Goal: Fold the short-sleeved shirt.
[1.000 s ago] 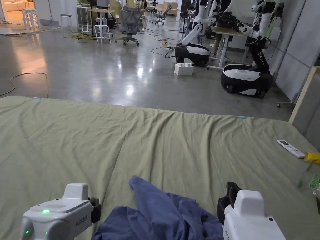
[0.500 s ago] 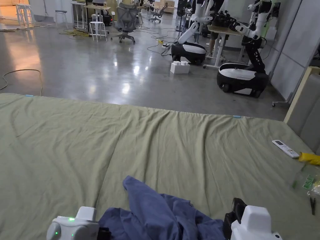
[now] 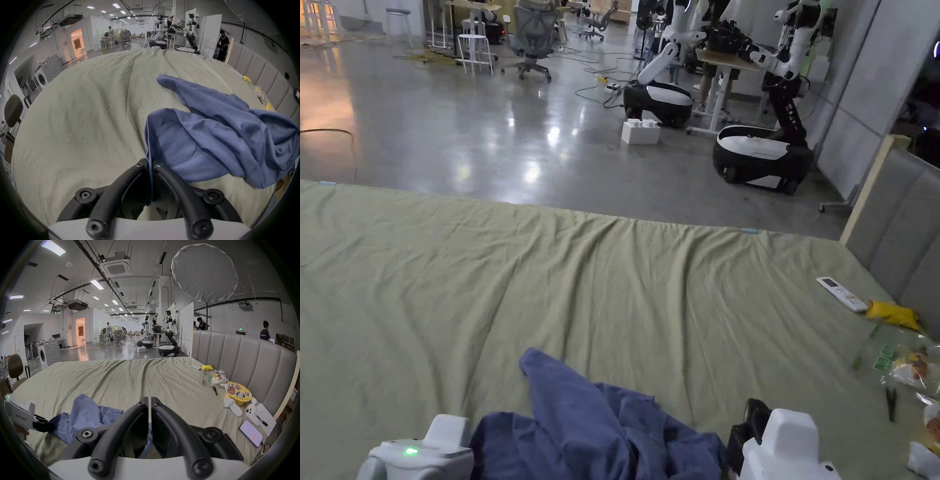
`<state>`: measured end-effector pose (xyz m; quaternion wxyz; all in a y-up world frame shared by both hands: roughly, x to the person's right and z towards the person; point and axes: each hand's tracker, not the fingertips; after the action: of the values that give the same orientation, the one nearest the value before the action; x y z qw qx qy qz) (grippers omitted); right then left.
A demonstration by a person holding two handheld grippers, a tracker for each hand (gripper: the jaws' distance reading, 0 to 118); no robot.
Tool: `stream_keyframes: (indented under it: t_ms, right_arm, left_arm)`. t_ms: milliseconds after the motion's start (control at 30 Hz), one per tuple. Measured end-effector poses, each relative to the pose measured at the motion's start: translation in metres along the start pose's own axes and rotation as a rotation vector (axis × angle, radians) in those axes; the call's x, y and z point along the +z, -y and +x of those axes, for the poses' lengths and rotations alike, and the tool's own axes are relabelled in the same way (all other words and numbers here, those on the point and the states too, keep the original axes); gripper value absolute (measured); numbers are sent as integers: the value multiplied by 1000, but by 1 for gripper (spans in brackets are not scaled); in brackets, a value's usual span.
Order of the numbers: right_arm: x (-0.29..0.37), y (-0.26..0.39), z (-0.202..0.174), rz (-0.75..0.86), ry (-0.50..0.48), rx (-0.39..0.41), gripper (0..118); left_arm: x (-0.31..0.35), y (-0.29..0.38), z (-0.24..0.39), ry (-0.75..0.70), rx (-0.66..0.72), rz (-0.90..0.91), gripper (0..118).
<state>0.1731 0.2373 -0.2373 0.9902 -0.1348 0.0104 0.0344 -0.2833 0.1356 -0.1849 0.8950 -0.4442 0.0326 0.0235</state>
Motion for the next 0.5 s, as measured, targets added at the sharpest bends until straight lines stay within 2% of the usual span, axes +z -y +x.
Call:
stream_keyframes:
  t_ms: [200, 300, 333, 400, 433, 500]
  right_arm:
    - [-17, -7, 22, -30, 9, -17, 3]
    - [-40, -10, 34, -114, -10, -24, 4]
    - [-48, -6, 37, -174, -4, -61, 4]
    - [-65, -7, 41, -182, -5, -19, 5]
    - [-77, -4, 42, -233, -25, 0, 14]
    - [-99, 2, 43, -317, -70, 5, 40]
  left_arm:
    - [28, 5, -8, 72, 34, 115, 4]
    - [43, 6, -10, 90, 36, 162, 4]
    - [47, 9, -10, 88, 30, 174, 4]
    - [53, 9, -11, 93, 15, 207, 4]
    - [57, 9, -11, 94, 13, 208, 4]
    - [60, 13, -11, 94, 19, 215, 4]
